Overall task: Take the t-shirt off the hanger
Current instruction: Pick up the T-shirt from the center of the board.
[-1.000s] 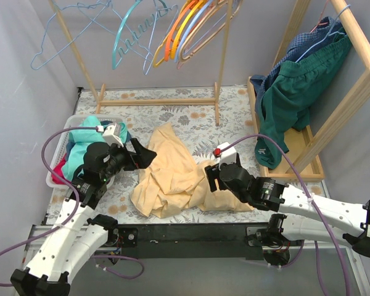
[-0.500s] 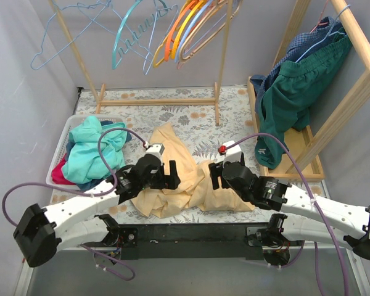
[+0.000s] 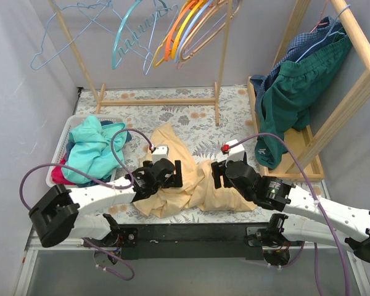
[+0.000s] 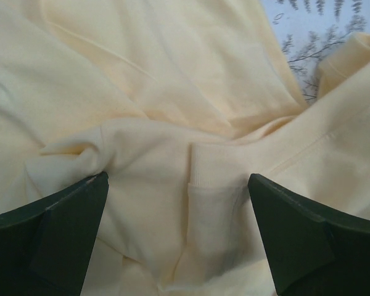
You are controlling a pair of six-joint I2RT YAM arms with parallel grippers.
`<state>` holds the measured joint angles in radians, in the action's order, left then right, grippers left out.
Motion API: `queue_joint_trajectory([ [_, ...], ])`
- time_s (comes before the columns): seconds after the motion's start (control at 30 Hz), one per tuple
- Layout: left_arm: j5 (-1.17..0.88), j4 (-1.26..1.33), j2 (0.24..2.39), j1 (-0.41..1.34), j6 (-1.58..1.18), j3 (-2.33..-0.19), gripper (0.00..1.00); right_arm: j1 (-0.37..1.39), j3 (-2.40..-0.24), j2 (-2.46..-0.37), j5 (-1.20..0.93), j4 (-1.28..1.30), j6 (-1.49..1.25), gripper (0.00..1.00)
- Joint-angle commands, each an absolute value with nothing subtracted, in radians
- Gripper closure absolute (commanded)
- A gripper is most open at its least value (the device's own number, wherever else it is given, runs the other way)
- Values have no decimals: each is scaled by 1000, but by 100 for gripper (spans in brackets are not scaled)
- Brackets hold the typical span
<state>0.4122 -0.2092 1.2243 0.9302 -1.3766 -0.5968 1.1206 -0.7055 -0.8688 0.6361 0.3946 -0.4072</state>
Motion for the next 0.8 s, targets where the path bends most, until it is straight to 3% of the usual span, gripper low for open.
queue_joint_trajectory([
  [0.0, 486, -176, 1347, 939, -1428, -577, 2, 1117, -706, -847, 634, 371, -399, 20],
  [0.23, 404, -190, 1506, 948, -1456, -569, 2, 1115, -696, -835, 627, 374, -403, 20],
  [0.27, 390, -189, 1509, 948, -1456, -563, 8, 1114, -695, -830, 626, 374, -403, 21],
  [0.33, 377, -184, 1516, 948, -1456, -554, 38, 1114, -692, -828, 626, 377, -410, 21],
  [0.4, 364, -181, 1522, 948, -1444, -551, 89, 1114, -692, -824, 624, 385, -411, 21],
  [0.43, 365, -187, 1535, 946, -1436, -552, 100, 1112, -695, -824, 627, 391, -419, 22],
  [0.63, 345, -238, 1526, 946, -1408, -594, 100, 1112, -701, -810, 630, 423, -426, 23],
  [0.77, 371, -303, 1375, 943, -1370, -652, 100, 1114, -706, -775, 640, 434, -422, 23],
])
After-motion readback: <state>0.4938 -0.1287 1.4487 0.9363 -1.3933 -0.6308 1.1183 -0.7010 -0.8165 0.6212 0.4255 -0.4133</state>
